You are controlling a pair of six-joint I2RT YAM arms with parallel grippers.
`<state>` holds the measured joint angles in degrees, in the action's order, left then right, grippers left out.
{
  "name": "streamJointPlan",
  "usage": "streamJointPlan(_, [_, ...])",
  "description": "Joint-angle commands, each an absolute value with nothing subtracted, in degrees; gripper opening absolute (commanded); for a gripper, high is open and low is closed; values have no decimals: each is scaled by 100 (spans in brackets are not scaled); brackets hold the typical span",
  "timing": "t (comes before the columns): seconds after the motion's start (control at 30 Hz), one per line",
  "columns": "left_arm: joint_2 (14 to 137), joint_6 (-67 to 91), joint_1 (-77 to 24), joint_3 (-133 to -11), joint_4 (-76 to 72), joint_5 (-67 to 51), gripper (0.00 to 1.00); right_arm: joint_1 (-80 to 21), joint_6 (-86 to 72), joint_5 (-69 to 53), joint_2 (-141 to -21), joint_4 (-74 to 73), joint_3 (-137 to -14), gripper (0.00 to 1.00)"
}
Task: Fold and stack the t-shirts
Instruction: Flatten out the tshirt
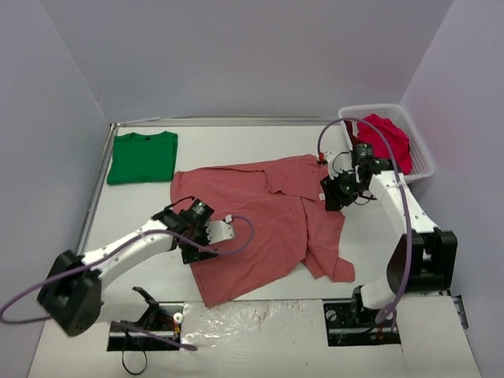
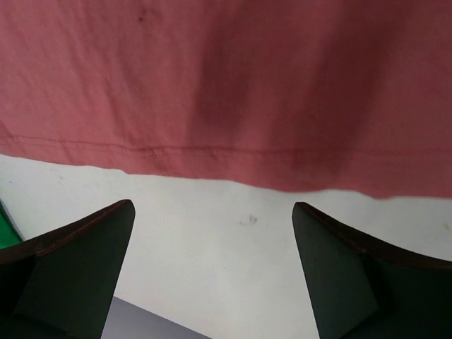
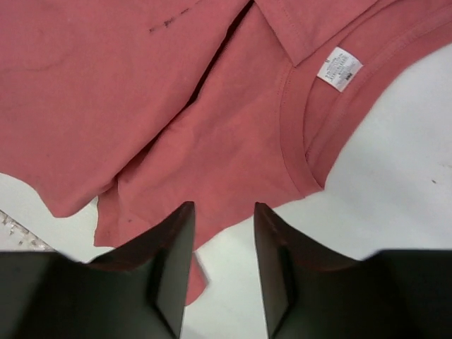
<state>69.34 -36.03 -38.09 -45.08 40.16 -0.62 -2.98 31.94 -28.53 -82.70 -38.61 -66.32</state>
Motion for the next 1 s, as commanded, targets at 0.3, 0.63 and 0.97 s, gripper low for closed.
streamJointPlan(0.3, [9017,-2699,-3384,-5238,2531,1134,94,-1028,3067,-2110,-10308,-3920,-8331,7])
streamJointPlan(0.63, [9668,-2408,-2910,-5625,2610,1398,94,-1248,3023,-1863,-11961,-3867,-9202,0])
streamJointPlan(0.97, [9931,-2355,-2585,-6055,2689,1696,94,-1266,2865,-1469,-12779,-3648,-9422,0])
